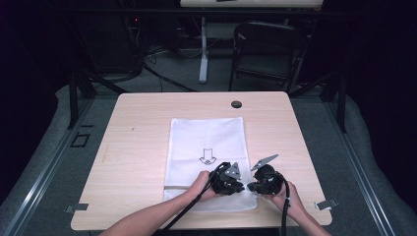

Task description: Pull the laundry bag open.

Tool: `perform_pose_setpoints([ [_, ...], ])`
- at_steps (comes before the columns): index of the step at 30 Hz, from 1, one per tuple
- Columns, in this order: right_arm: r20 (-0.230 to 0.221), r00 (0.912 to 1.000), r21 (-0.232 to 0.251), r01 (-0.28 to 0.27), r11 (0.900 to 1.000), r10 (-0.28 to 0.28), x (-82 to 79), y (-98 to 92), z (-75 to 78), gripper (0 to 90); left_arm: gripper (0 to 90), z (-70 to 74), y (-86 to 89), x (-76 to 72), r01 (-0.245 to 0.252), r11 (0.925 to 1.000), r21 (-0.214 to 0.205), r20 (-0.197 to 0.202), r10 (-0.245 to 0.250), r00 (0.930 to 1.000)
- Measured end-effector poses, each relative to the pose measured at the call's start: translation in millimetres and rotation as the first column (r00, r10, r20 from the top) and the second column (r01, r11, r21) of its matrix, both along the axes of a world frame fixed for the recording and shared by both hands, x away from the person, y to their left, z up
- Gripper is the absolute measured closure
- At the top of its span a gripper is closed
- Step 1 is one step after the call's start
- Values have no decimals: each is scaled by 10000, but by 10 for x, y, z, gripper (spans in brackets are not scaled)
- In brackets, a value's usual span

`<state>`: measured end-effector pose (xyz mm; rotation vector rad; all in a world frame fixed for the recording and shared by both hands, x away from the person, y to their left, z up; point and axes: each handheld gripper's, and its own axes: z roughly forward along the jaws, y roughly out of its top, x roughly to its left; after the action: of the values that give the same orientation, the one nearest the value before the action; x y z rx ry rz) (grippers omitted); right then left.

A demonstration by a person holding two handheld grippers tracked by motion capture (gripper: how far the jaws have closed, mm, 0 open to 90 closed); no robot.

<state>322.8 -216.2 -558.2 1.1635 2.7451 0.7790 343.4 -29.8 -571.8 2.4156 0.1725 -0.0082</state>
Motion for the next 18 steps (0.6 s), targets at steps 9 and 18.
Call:
perform_pose_setpoints([
  [9, -77, 10000, 88, 49, 9999, -48, 3, -2, -3, 900, 821, 2, 114, 34, -85, 10000, -12, -246, 85, 9997],
  [18, 12, 10000, 18, -42, 10000, 42, 1, -3, -3, 900, 821, 10, 116, 23, -55, 10000, 59, -146, 56, 9999],
])
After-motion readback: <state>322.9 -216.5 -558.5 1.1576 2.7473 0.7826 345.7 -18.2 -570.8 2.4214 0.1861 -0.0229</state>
